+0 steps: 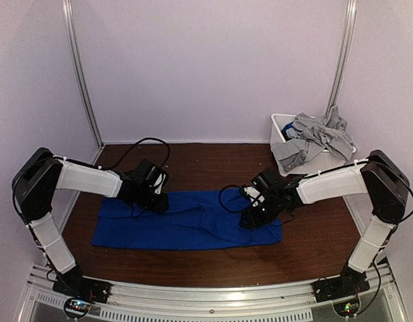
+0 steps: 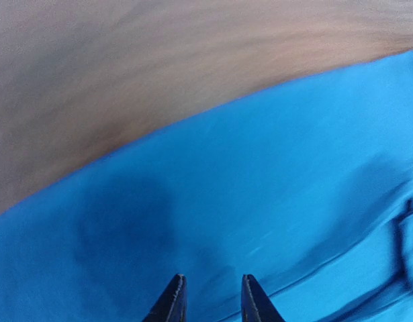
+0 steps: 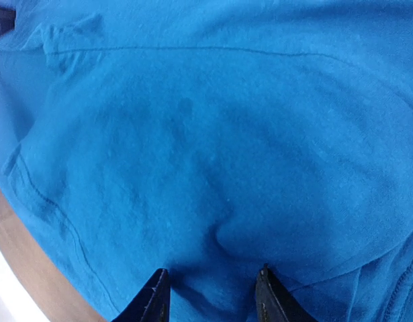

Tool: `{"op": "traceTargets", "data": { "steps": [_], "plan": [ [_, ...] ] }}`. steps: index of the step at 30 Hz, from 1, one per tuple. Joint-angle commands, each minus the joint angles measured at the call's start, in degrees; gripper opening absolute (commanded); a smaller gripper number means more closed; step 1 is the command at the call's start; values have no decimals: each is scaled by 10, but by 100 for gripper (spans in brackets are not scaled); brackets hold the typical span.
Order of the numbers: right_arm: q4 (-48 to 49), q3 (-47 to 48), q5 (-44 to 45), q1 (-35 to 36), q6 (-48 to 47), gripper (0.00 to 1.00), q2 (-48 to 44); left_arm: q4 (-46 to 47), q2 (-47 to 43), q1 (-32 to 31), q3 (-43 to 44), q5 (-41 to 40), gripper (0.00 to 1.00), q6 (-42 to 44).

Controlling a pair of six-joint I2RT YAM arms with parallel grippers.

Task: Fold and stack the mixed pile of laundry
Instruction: Adjust the rectangle-folded T-shirt at the center of the board.

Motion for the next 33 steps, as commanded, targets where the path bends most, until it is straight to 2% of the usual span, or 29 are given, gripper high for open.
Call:
{"op": "traceTargets", "data": {
  "steps": [1, 3, 9, 15, 18, 22, 28, 33],
  "plan": [
    [-59, 65, 100, -2, -44, 44, 90, -21, -30, 37, -69, -37, 30, -58],
    [-76, 121, 121, -8, -62, 44, 150, -22, -55, 54, -97, -48, 30, -72],
    [-160, 373, 176, -40, -105, 43, 320, -42, -139, 95, -154, -79, 30, -82],
    [-232, 659, 231, -64, -164, 44, 475, -51, -205, 96, -169, -43, 30, -29],
    [-244, 752, 229, -70, -182, 46, 505, -69, -247, 81, -165, -39, 29, 4],
    [-220, 752, 200, -76, -187, 52, 452, -127, -252, 26, -142, -71, 28, 7],
    [-162, 637, 109, -78, -166, 59, 323, -209, -178, -69, -107, -124, 26, -15],
    [-134, 555, 58, -79, -144, 59, 253, -262, -109, -132, -75, -146, 24, -40]
  ]
}}
